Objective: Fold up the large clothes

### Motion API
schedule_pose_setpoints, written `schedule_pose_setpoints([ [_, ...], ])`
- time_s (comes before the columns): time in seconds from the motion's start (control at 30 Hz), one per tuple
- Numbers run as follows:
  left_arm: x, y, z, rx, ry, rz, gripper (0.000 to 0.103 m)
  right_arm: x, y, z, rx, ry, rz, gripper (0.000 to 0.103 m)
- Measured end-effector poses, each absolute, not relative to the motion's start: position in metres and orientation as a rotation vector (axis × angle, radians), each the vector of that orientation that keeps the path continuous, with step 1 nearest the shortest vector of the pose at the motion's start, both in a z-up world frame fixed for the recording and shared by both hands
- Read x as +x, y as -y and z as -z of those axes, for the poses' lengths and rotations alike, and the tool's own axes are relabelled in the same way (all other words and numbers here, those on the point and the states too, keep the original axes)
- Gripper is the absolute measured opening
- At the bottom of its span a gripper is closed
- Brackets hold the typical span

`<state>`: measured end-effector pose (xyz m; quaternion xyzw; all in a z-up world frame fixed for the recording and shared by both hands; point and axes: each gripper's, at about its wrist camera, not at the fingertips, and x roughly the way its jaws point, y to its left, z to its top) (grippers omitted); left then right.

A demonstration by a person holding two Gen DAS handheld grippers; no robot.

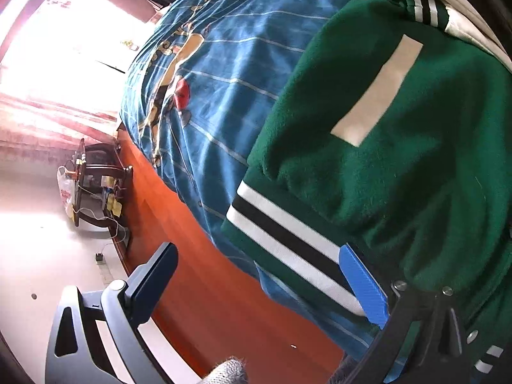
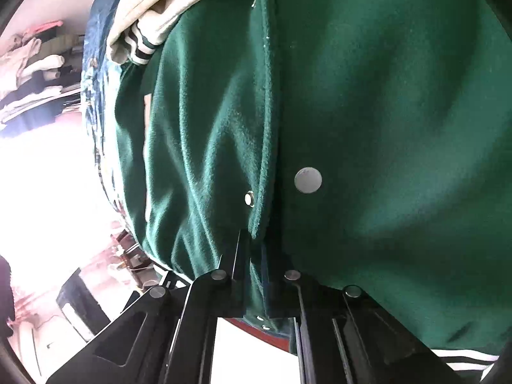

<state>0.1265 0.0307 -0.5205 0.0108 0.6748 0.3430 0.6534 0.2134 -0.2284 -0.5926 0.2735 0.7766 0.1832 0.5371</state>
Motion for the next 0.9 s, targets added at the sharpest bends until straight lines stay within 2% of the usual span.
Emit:
schedule_pose_setpoints([
  [0.07, 0.122, -0.029, 0.52, 0.02, -1.542, -0.78, 0.103, 0.212, 0.228, 0.601, 0.7, -1.882, -0.434, 0.017],
  [0.1, 0.121, -0.028, 0.52, 0.017, -1.547, -0.781, 0.103, 0.211, 0.227, 0.611, 0.725, -1.933, -0.442, 0.018],
  [0.17, 0.118, -0.027, 0.519, 0.012, -1.555, -0.78, 0.103, 0.219, 0.219, 0.619, 0.762, -1.933, -0.454, 0.014],
  [0.2, 0.117, -0.028, 0.518, 0.012, -1.555, -0.78, 0.103, 0.22, 0.22, 0.617, 0.75, -1.914, -0.459, 0.006],
  [0.33, 0.113, -0.026, 0.508, 0.015, -1.54, -0.774, 0.103, 0.218, 0.223, 0.589, 0.625, -1.867, -0.442, 0.005],
  [0.47, 0.117, -0.027, 0.502, 0.015, -1.536, -0.762, 0.103, 0.217, 0.244, 0.605, 0.63, -1.943, -0.405, 0.006],
  [0.5, 0.12, -0.028, 0.499, 0.012, -1.533, -0.756, 0.103, 0.219, 0.242, 0.604, 0.636, -1.957, -0.41, 0.01],
  [0.57, 0.128, -0.029, 0.49, 0.011, -1.512, -0.749, 0.103, 0.227, 0.242, 0.591, 0.615, -1.953, -0.433, 0.013],
  [0.6, 0.132, -0.029, 0.486, 0.017, -1.499, -0.746, 0.103, 0.231, 0.241, 0.58, 0.593, -1.929, -0.445, 0.022],
  [0.63, 0.138, -0.029, 0.481, 0.026, -1.481, -0.74, 0.103, 0.234, 0.243, 0.567, 0.564, -1.898, -0.447, 0.038],
  [0.7, 0.153, -0.03, 0.475, 0.047, -1.452, -0.739, 0.103, 0.245, 0.257, 0.537, 0.518, -1.821, -0.38, 0.057],
  [0.9, 0.25, -0.049, 0.49, 0.183, -1.379, -0.77, 0.103, 0.267, 0.337, 0.517, 0.367, -1.689, 0.022, 0.058],
])
